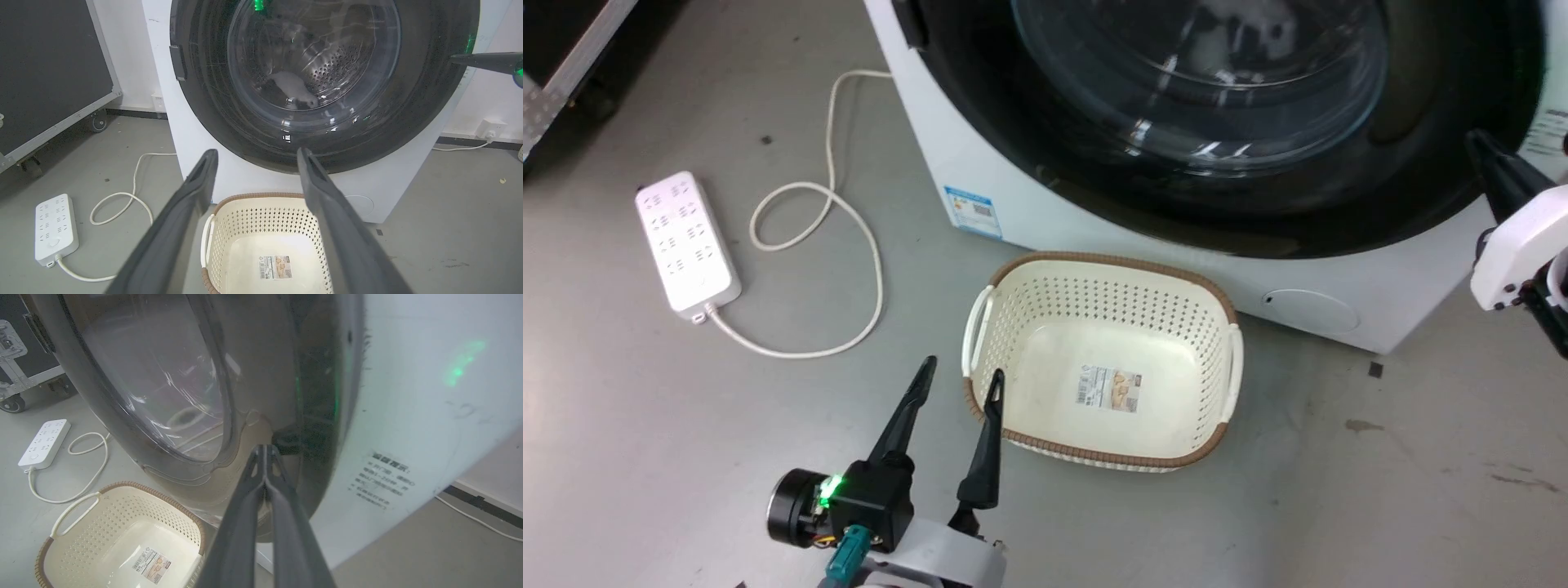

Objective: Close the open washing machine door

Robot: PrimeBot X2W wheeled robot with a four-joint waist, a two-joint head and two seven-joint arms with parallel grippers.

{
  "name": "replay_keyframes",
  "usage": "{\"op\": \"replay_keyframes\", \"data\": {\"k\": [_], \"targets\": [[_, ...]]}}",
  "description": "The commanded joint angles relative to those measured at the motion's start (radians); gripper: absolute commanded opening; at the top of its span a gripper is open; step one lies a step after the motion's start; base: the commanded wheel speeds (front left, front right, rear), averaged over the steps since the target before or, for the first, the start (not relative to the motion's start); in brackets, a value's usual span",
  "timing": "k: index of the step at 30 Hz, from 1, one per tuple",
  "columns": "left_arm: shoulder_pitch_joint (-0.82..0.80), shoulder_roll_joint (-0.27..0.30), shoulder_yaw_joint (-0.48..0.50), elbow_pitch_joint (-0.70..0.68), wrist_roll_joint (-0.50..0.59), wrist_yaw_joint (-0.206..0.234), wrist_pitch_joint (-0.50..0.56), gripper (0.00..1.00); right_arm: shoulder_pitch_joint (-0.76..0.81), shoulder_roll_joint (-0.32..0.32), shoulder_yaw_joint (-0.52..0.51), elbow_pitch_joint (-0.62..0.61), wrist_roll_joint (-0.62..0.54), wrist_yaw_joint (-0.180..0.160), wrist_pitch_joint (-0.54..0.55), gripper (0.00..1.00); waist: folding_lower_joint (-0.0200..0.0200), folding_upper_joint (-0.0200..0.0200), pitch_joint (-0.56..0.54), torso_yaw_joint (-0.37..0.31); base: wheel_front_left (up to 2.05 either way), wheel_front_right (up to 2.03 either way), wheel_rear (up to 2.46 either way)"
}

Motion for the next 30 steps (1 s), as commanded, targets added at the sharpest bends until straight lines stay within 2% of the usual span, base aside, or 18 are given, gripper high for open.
{"op": "replay_keyframes", "data": {"k": [1, 8, 16, 17, 18, 24, 27, 30], "targets": [[-0.018, 0.000, -0.005, -0.003, -0.006, 0.006, -0.005, 1.00, -0.021, -0.011, -0.005, 0.016, -0.006, -0.002, -0.009, 0.00, -0.0001, 0.0000, 0.009, 0.011, 0.00, 0.00, 0.00], [-0.025, 0.000, -0.023, -0.003, -0.015, 0.025, -0.005, 1.00, -0.070, -0.017, 0.010, 0.085, -0.003, -0.002, -0.050, 0.00, -0.0001, 0.0000, 0.014, 0.020, 0.00, 0.00, 0.00], [-0.016, 0.000, -0.009, 0.005, -0.013, 0.027, -0.005, 1.00, -0.055, 0.007, 0.065, 0.099, 0.048, -0.002, -0.092, 0.00, -0.0001, 0.0000, -0.029, -0.012, 0.00, 0.00, 0.00], [-0.014, 0.000, -0.007, 0.007, -0.013, 0.025, -0.005, 1.00, -0.044, 0.008, 0.077, 0.088, 0.054, -0.002, -0.099, 0.23, -0.0001, 0.0000, -0.039, -0.018, 0.00, 0.00, 0.00], [-0.012, 0.000, -0.005, 0.008, -0.013, 0.023, -0.005, 1.00, -0.031, 0.008, 0.085, 0.075, 0.058, -0.002, -0.108, 1.00, -0.0001, 0.0000, -0.051, -0.025, 0.00, 0.00, 0.00], [0.016, 0.000, 0.027, 0.026, -0.006, 0.006, -0.005, 1.00, 0.113, 0.021, 0.085, -0.048, 0.095, -0.002, -0.132, 1.00, -0.0001, 0.0000, -0.135, -0.081, 0.00, 0.00, 0.00], [0.033, 0.000, 0.047, 0.036, -0.002, -0.006, -0.005, 1.00, 0.218, 0.032, 0.010, -0.177, 0.062, -0.002, -0.134, 1.00, -0.0001, 0.0000, -0.166, -0.117, 0.00, 0.00, 0.00], [0.045, 0.002, 0.065, 0.043, 0.004, -0.021, -0.005, 1.00, 0.355, 0.072, -0.099, -0.326, -0.016, -0.002, -0.134, 1.00, -0.0001, 0.0000, -0.189, -0.153, 0.00, 0.00, 0.00]]}}
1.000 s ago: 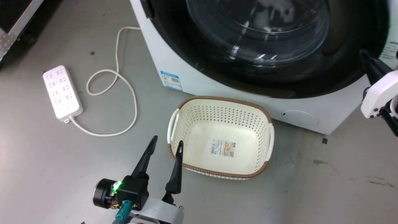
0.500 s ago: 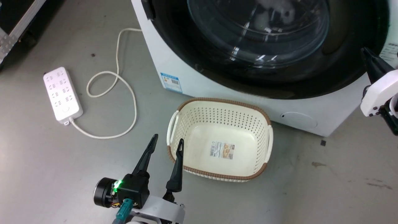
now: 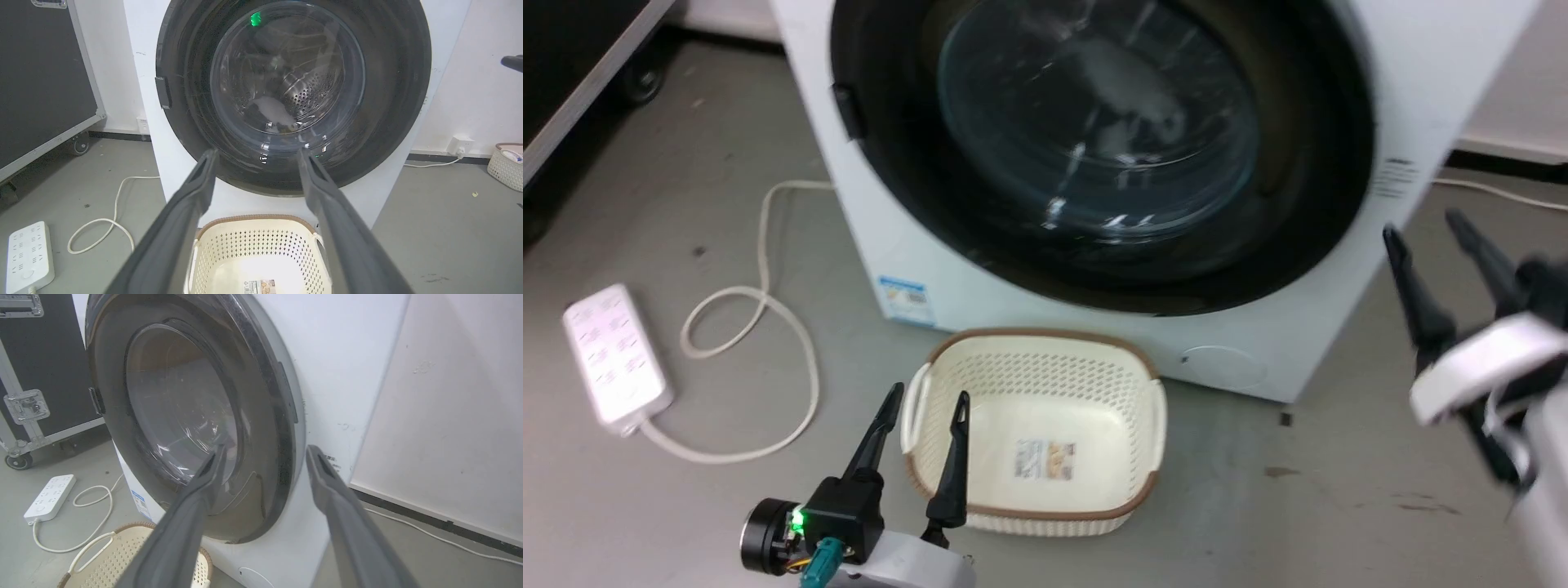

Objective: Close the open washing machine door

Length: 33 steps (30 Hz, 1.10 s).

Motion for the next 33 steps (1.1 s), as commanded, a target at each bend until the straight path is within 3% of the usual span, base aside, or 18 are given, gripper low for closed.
{"op": "replay_keyframes", "data": {"k": [1, 6, 11, 21, 22, 33], "targets": [[0.011, 0.003, 0.009, 0.004, 0.009, -0.006, -0.005, 1.00, 0.071, 0.032, -0.027, -0.053, -0.043, -0.001, -0.004, 1.00, 0.0002, -0.0001, -0.034, -0.045, 0.00, 0.00, 0.00], [0.019, 0.003, 0.045, 0.013, 0.002, -0.017, -0.005, 1.00, 0.294, 0.180, -0.216, -0.264, -0.202, -0.001, -0.004, 1.00, 0.0002, -0.0001, -0.057, -0.091, 0.00, 0.00, 0.00], [0.035, 0.002, 0.063, 0.023, 0.004, -0.027, -0.005, 1.00, 0.466, 0.309, -0.326, -0.417, -0.297, -0.001, -0.004, 1.00, 0.0002, -0.0001, -0.071, -0.120, 0.00, 0.00, 0.00], [0.042, 0.001, 0.085, 0.050, 0.011, -0.036, -0.005, 1.00, 0.600, 0.348, -0.312, -0.482, -0.332, -0.001, -0.004, 1.00, 0.0002, -0.0001, -0.079, -0.139, 0.00, 0.00, 0.00], [0.035, 0.000, 0.086, 0.051, 0.008, -0.035, 0.001, 0.00, 0.585, 0.343, -0.309, -0.475, -0.326, 0.000, 0.000, 0.00, 0.0002, -0.0001, -0.079, -0.139, 0.00, 0.00, 0.00], [0.035, 0.000, 0.093, 0.044, 0.014, -0.033, 0.016, 0.00, 0.581, 0.343, -0.305, -0.478, -0.330, 0.000, 0.016, 0.00, 0.0002, -0.0001, -0.079, -0.142, 0.00, 0.00, 0.00]]}}
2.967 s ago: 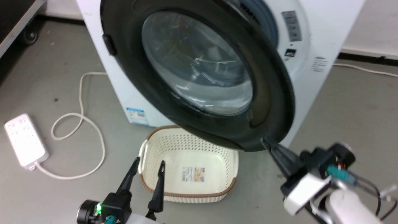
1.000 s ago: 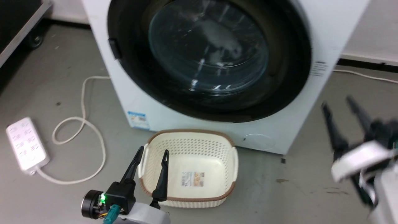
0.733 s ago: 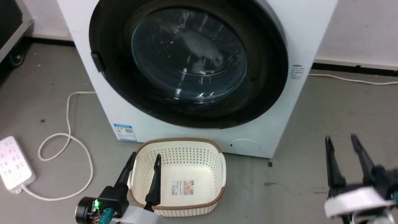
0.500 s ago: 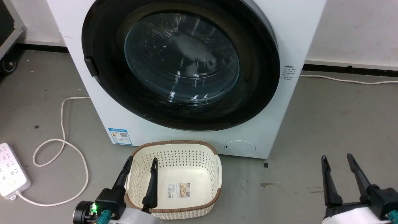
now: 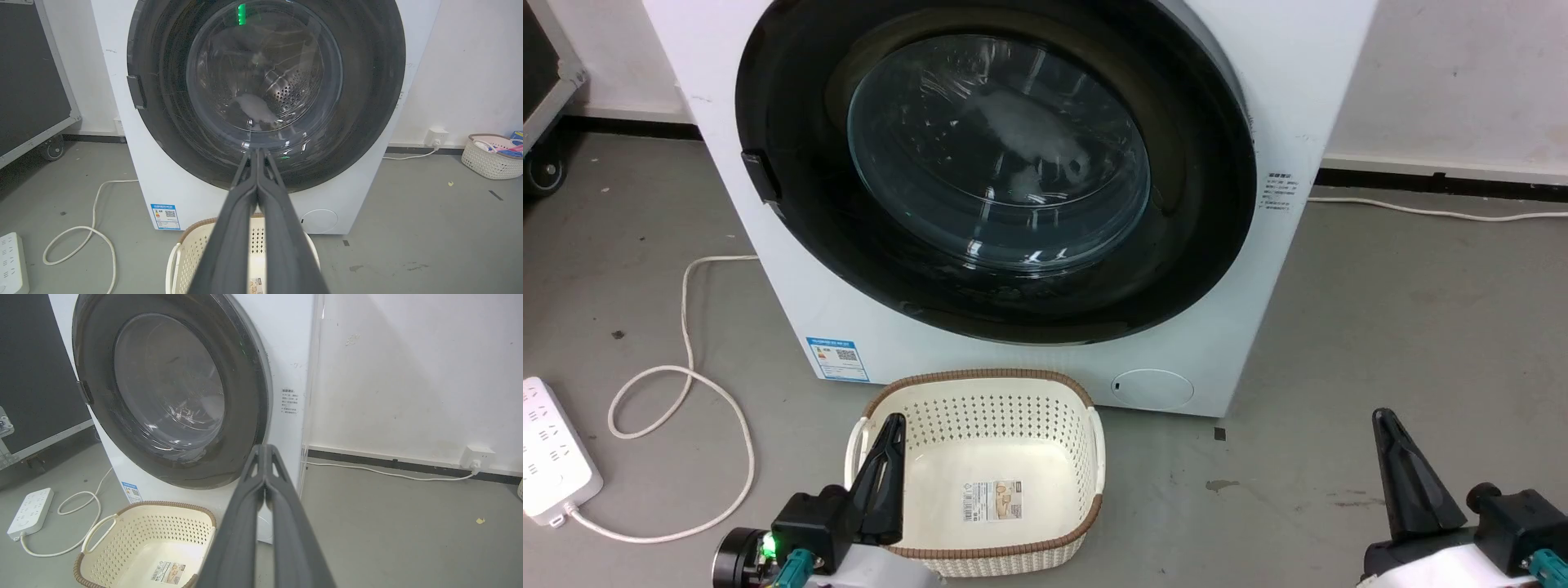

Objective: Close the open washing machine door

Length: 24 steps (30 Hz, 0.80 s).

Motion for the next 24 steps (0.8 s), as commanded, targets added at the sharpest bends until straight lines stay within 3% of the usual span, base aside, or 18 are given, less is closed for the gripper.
{"op": "replay_keyframes", "data": {"k": [1, 24], "targets": [[0.000, 0.000, 0.003, -0.004, 0.007, 0.002, 0.004, 0.00, -0.002, 0.000, 0.002, -0.004, -0.004, 0.000, 0.004, 0.00, 0.0000, 0.0000, 0.000, 0.000, 0.00, 0.00, 0.00], [0.000, 0.000, 0.028, -0.027, 0.029, 0.010, 0.055, 0.00, -0.010, 0.002, 0.019, -0.015, -0.018, 0.000, 0.055, 0.00, 0.0000, 0.0000, 0.000, -0.006, 0.00, 0.00, 0.00]]}}
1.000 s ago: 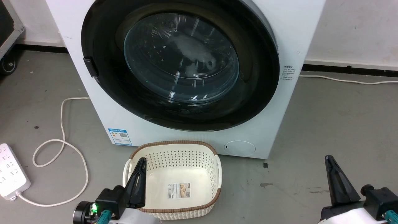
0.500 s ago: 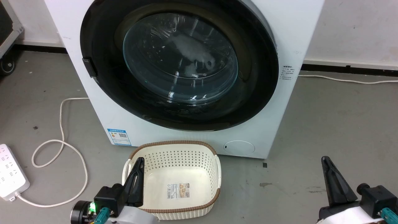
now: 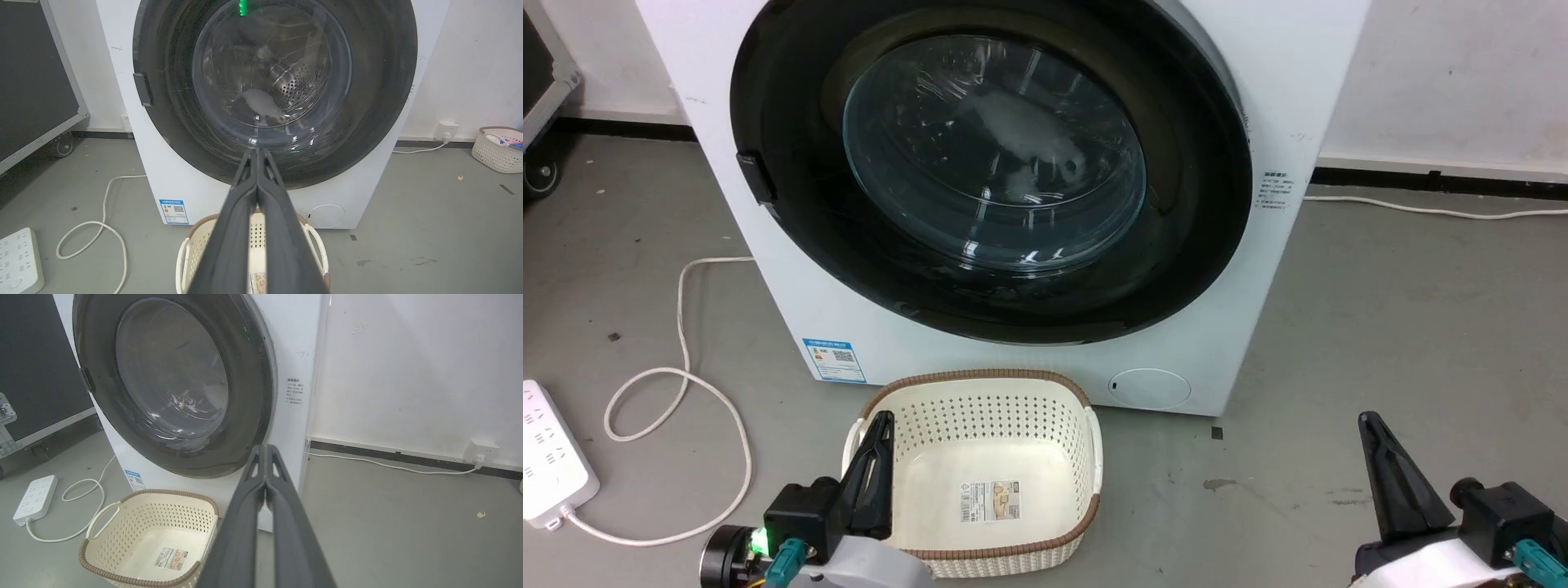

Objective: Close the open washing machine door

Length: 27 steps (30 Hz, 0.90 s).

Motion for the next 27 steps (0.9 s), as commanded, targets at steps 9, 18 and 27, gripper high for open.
{"op": "replay_keyframes", "data": {"k": [9, 18, 27], "targets": [[0.000, 0.000, 0.011, -0.013, 0.016, 0.009, 0.021, 0.00, -0.012, 0.002, 0.007, -0.013, -0.013, 0.000, 0.023, 0.00, 0.0000, -0.0001, 0.000, -0.002, 0.00, 0.00, 0.00], [0.000, 0.000, 0.020, -0.021, 0.024, 0.011, 0.039, 0.00, -0.015, 0.002, 0.013, -0.017, -0.018, 0.000, 0.042, 0.00, 0.0000, -0.0001, 0.000, -0.004, 0.00, 0.00, 0.00], [0.000, 0.001, 0.029, -0.030, 0.032, 0.014, 0.057, 0.00, -0.018, 0.003, 0.019, -0.021, -0.023, 0.000, 0.060, 0.00, 0.0000, -0.0001, 0.000, -0.007, 0.00, 0.00, 0.00]]}}
